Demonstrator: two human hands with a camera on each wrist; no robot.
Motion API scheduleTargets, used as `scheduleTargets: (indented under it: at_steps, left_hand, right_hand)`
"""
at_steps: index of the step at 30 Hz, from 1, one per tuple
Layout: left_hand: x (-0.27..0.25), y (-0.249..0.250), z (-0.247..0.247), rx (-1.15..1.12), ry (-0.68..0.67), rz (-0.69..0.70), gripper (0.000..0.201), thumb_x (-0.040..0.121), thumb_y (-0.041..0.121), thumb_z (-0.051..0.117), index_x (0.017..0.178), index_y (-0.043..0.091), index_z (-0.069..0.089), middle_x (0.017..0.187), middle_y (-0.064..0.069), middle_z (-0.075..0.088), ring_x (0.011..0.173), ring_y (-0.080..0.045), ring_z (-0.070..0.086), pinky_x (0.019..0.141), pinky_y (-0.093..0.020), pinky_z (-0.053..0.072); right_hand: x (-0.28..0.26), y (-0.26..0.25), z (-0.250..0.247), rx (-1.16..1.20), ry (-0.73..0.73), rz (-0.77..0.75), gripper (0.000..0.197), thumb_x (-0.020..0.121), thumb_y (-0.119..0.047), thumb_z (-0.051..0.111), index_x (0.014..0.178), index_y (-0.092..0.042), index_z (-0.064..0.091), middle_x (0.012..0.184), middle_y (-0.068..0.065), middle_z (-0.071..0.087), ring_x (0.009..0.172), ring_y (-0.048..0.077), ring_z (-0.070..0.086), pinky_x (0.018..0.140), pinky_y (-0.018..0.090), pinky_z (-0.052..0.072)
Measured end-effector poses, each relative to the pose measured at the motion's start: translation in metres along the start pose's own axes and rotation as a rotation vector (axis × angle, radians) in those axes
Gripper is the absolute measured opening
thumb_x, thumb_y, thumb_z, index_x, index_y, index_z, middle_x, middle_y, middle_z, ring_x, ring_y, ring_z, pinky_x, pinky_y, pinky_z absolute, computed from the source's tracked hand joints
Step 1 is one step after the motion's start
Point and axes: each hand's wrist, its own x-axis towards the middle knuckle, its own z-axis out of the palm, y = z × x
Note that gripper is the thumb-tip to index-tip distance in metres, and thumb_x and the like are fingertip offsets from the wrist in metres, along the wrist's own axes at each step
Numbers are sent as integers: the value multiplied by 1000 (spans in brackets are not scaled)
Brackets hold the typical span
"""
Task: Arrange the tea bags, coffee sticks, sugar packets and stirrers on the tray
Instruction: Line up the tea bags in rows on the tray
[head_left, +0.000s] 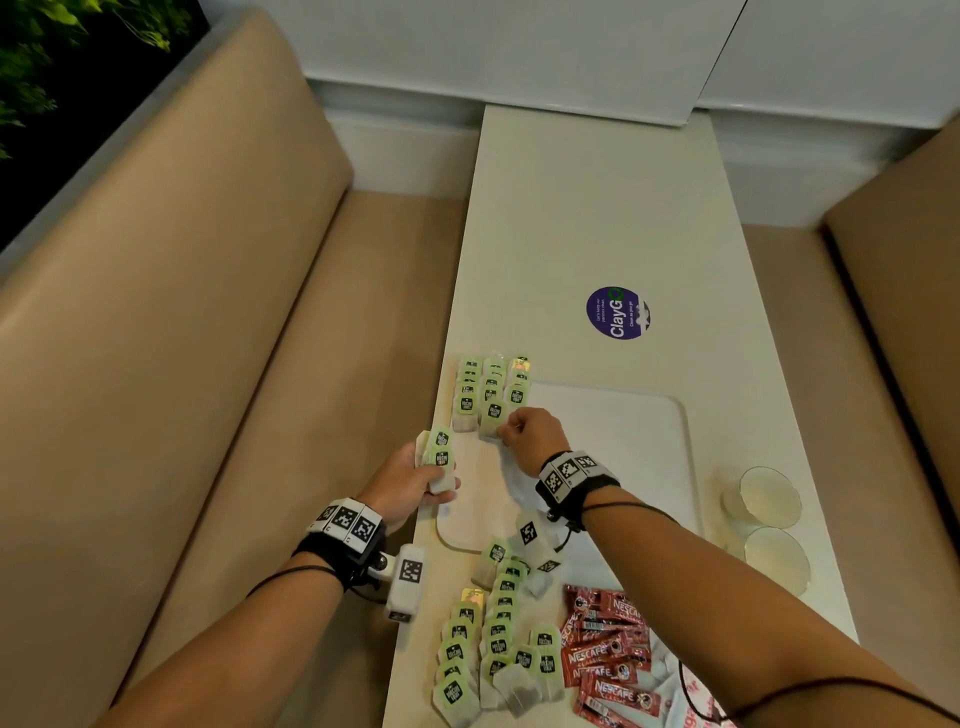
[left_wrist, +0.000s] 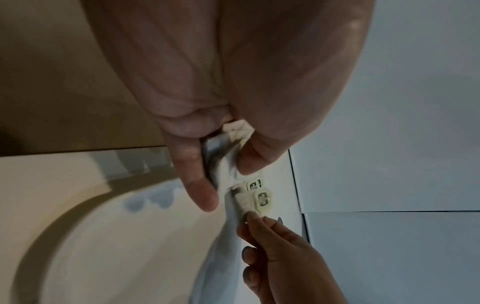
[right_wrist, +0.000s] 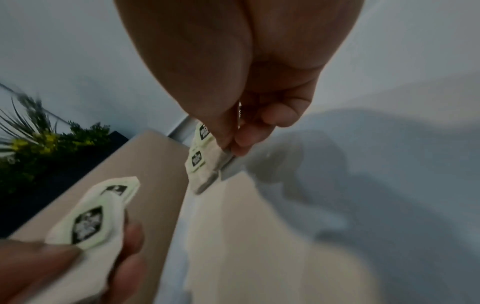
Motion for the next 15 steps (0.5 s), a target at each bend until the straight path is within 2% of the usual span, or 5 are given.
scheduleTargets:
  at_steps: [5, 8, 11, 13, 15]
  left_hand:
    - [2, 1, 1, -64, 16, -12, 35, 98, -10, 34, 122, 10, 50, 106, -17, 63, 92, -32, 65, 64, -29, 60]
    - [3, -1, -2, 25, 25, 4, 35, 97, -6, 41, 116, 20, 56, 113, -14, 66, 91, -22, 62, 64, -27, 55]
    - [2, -1, -4, 45, 24, 31, 36, 97, -7, 44, 115, 22, 56, 106, -10, 67, 82, -15, 57, 59, -24, 46]
    - [2, 0, -5, 38, 26, 33, 36, 97, -7, 45, 115, 22, 56, 106, -6, 68, 85, -15, 61, 62, -24, 48]
    - [2, 0, -6, 51, 20, 39, 35, 97, -5, 49, 118, 22, 55, 113, -6, 70, 95, -17, 65, 68, -26, 51]
  right_hand:
    - [12, -5, 9, -67, 4, 45, 25, 94, -20, 58, 70, -18, 60, 78, 4, 67, 76, 25, 64, 66, 29, 47]
    - [16, -8, 10, -91, 26, 47, 20, 94, -22, 57, 75, -18, 62, 82, 5, 68, 79, 27, 65, 67, 30, 47]
    - [18, -11, 10, -100, 42, 71, 15, 93, -25, 58, 81, -19, 64, 86, 3, 69, 81, 26, 65, 69, 31, 50]
    - [17, -12, 10, -95, 54, 81, 12, 93, -25, 59, 82, -21, 62, 86, 2, 68, 81, 26, 65, 71, 33, 52]
    - [13, -14, 10, -63, 72, 107, 5, 92, -24, 59, 87, -22, 58, 88, -1, 65, 84, 25, 63, 74, 34, 52]
